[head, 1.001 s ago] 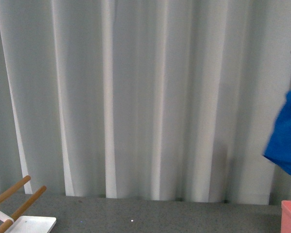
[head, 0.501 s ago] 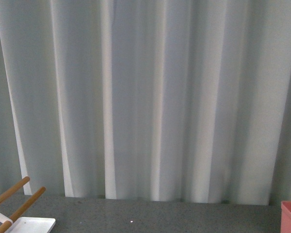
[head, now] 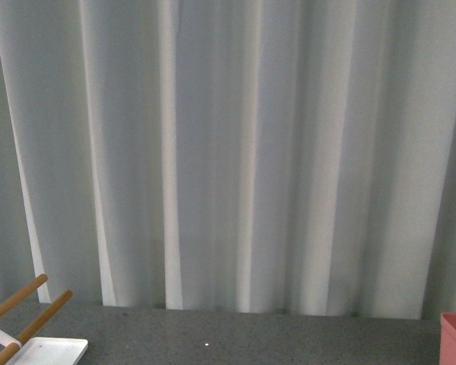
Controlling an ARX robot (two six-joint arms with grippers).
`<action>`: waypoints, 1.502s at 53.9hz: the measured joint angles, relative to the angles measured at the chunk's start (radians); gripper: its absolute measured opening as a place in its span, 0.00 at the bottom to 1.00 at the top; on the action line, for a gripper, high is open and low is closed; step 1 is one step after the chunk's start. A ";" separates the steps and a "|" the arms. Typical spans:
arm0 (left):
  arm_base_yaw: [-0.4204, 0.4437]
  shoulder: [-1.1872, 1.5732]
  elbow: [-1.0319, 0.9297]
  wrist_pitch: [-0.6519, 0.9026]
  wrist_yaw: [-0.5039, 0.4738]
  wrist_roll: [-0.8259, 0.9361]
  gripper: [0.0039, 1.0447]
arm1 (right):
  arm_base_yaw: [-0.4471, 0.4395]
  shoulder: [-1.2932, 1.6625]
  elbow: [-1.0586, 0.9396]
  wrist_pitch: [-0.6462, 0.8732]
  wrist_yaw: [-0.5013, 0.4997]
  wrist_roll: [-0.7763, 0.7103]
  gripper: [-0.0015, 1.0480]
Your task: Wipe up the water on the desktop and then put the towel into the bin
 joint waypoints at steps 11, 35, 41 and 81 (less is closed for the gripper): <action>0.000 0.000 0.000 0.000 0.000 0.000 0.94 | -0.004 0.000 -0.017 -0.010 -0.006 0.021 0.29; 0.000 0.000 0.000 0.000 0.000 0.000 0.94 | -0.005 0.000 -0.017 -0.010 -0.004 0.023 0.94; 0.000 0.000 0.000 0.000 0.000 0.000 0.94 | -0.005 0.000 -0.017 -0.010 -0.004 0.023 0.93; 0.000 0.000 0.000 0.000 0.000 0.000 0.94 | 0.063 -0.524 -1.064 1.452 -0.369 0.150 0.03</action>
